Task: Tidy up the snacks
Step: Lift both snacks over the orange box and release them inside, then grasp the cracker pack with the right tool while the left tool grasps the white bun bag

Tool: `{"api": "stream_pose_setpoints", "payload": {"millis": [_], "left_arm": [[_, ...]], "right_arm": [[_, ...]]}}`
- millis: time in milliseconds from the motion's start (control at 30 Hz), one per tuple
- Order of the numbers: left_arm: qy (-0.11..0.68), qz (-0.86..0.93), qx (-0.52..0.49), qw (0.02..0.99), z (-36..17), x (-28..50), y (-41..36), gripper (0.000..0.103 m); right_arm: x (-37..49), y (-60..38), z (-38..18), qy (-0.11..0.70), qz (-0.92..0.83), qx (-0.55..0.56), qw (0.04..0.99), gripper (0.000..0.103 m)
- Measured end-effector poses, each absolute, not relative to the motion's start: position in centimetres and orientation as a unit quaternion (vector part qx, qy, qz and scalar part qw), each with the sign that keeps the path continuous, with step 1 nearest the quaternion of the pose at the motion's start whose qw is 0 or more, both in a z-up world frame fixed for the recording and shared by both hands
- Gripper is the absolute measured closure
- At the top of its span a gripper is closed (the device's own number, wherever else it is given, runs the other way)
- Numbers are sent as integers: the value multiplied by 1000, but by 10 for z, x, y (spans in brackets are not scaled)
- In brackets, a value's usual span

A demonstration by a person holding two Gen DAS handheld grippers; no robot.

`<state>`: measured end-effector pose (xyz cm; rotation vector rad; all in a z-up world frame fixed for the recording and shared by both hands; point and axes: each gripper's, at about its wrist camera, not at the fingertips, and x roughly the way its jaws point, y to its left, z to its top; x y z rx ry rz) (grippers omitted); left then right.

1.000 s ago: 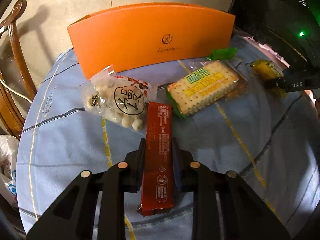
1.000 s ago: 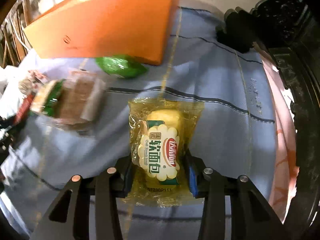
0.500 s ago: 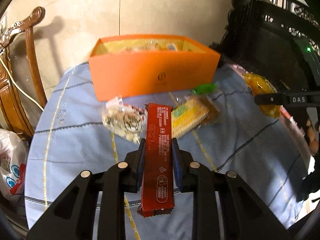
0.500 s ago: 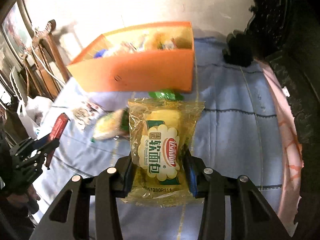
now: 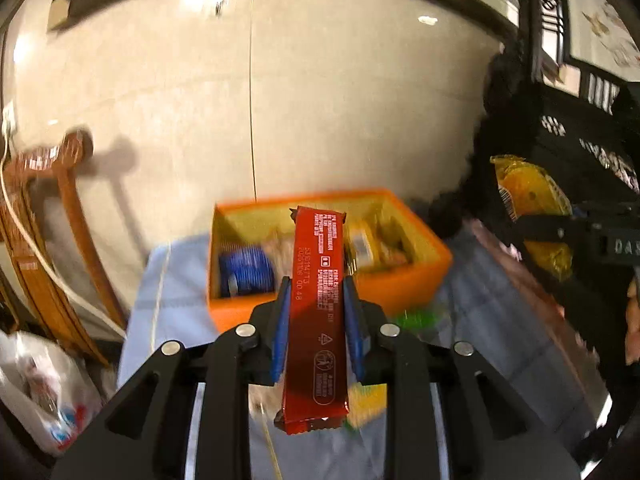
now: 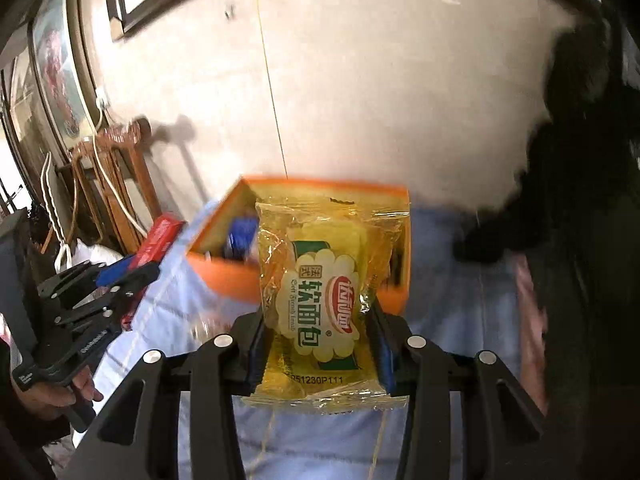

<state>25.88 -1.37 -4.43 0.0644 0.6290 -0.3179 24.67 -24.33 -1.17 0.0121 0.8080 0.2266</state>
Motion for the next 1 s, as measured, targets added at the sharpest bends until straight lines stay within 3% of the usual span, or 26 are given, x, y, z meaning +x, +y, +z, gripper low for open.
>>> {"api": "stream_pose_setpoints", "payload": {"millis": [233, 433, 500, 533, 567, 633, 1000], "left_arm": [[290, -147, 45, 945, 4, 331, -30, 80], [299, -126, 47, 945, 4, 390, -37, 79], [304, -120, 43, 944, -4, 407, -41, 60], [311, -122, 39, 942, -9, 415, -42, 21], [319, -121, 36, 939, -16, 421, -43, 5], [328, -107, 47, 937, -32, 430, -43, 4], [365, -109, 77, 922, -116, 366, -18, 4]], "right_arm": [[314, -240, 29, 380, 114, 3, 918, 60], [370, -238, 36, 379, 117, 2, 918, 59], [391, -235, 31, 383, 125, 4, 915, 57], [399, -234, 26, 388, 131, 5, 912, 40], [410, -233, 14, 400, 126, -2, 908, 17], [419, -232, -8, 417, 95, -30, 904, 10], [349, -230, -87, 453, 110, -31, 884, 10]]}}
